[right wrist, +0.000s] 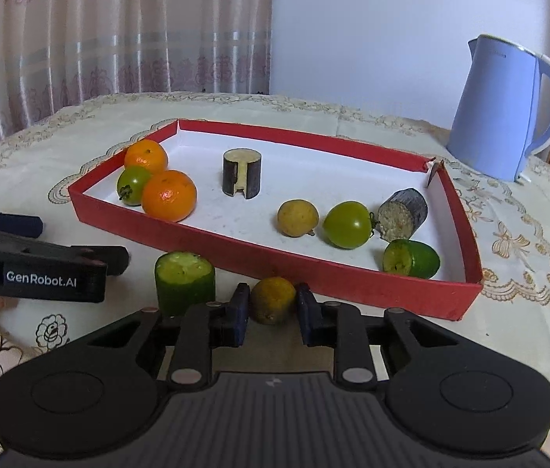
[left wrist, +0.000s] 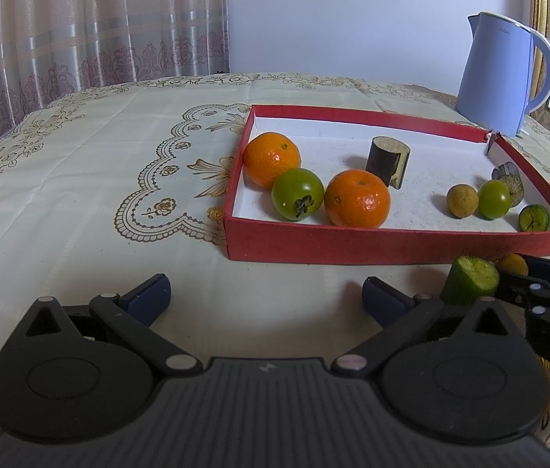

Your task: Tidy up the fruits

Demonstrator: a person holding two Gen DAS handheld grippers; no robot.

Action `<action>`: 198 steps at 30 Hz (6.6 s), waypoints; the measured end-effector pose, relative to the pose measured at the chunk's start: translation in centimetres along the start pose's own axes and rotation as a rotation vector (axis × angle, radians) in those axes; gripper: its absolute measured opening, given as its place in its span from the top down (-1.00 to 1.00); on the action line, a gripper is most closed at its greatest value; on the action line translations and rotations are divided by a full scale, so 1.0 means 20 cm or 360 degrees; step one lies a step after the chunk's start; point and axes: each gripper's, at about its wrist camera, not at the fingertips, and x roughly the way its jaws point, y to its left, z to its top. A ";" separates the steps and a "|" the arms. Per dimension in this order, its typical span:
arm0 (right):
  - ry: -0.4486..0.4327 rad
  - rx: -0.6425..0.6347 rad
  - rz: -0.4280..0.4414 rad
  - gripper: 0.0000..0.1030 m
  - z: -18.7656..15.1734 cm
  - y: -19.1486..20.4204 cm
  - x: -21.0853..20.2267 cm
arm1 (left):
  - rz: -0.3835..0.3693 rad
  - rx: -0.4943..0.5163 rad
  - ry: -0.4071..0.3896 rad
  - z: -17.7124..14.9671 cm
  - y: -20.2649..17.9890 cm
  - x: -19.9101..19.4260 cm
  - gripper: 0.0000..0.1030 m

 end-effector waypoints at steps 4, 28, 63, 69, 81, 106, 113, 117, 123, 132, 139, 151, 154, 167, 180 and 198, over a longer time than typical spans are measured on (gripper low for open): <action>-0.0049 -0.0012 -0.0006 0.52 0.03 -0.02 -0.06 | 0.0000 0.0000 0.0000 0.00 0.00 0.00 -1.00; 0.0119 0.0056 -0.0188 0.51 0.39 -0.20 0.49 | 0.0002 0.0002 0.0001 0.00 0.00 0.00 -1.00; 0.0030 0.0091 0.0050 -0.70 -0.12 -0.29 -0.09 | 0.0004 0.0006 0.0003 0.00 0.00 0.00 -1.00; 0.0048 0.0087 0.0098 -0.87 -0.11 -0.30 -0.07 | -0.0029 -0.0011 -0.0030 -0.01 0.00 -0.06 -1.00; 0.0054 0.0080 0.0088 -0.91 -0.12 -0.29 -0.07 | -0.0281 -0.0001 -0.0052 -0.01 -0.23 -0.23 -1.00; 0.0054 0.0084 0.0090 -0.93 -0.12 -0.29 -0.06 | -0.0064 0.0045 0.0004 -0.02 -0.39 -0.05 -0.84; 0.0054 0.0084 0.0090 -0.94 -0.12 -0.29 -0.06 | -0.0103 0.0060 -0.0012 -0.03 -0.41 -0.07 -0.52; 0.0054 0.0084 0.0090 -0.94 -0.12 -0.29 -0.06 | -0.0107 0.0075 -0.0019 -0.03 -0.42 -0.07 -0.45; 0.0054 0.0083 0.0090 -0.94 -0.12 -0.29 -0.06 | -0.0176 0.0111 -0.0041 -0.04 -0.43 -0.09 -0.03; 0.0055 0.0080 0.0087 -0.94 -0.11 -0.29 -0.06 | -0.0266 0.0116 -0.0041 -0.05 -0.42 -0.12 0.45; 0.0055 0.0080 0.0087 -0.95 -0.11 -0.29 -0.06 | -0.0245 0.0126 -0.0046 -0.05 -0.41 -0.14 0.46; 0.0055 0.0081 0.0087 -0.95 -0.11 -0.29 -0.06 | -0.0248 0.0179 -0.0176 0.08 -0.40 -0.25 0.46; 0.0055 0.0081 0.0087 -0.95 -0.11 -0.29 -0.06 | -0.0252 0.0181 -0.0182 0.14 -0.41 -0.22 0.46; 0.0056 0.0081 0.0086 -0.95 -0.11 -0.29 -0.07 | -0.0216 0.0186 -0.0073 0.27 -0.47 0.10 0.45; 0.0056 0.0081 0.0086 -0.95 -0.11 -0.28 -0.07 | -0.0187 0.0221 -0.0045 0.24 -0.52 0.21 0.45; 0.0056 0.0080 0.0086 -0.96 -0.11 -0.28 -0.06 | -0.0186 0.0229 -0.0007 0.24 -0.53 0.21 0.00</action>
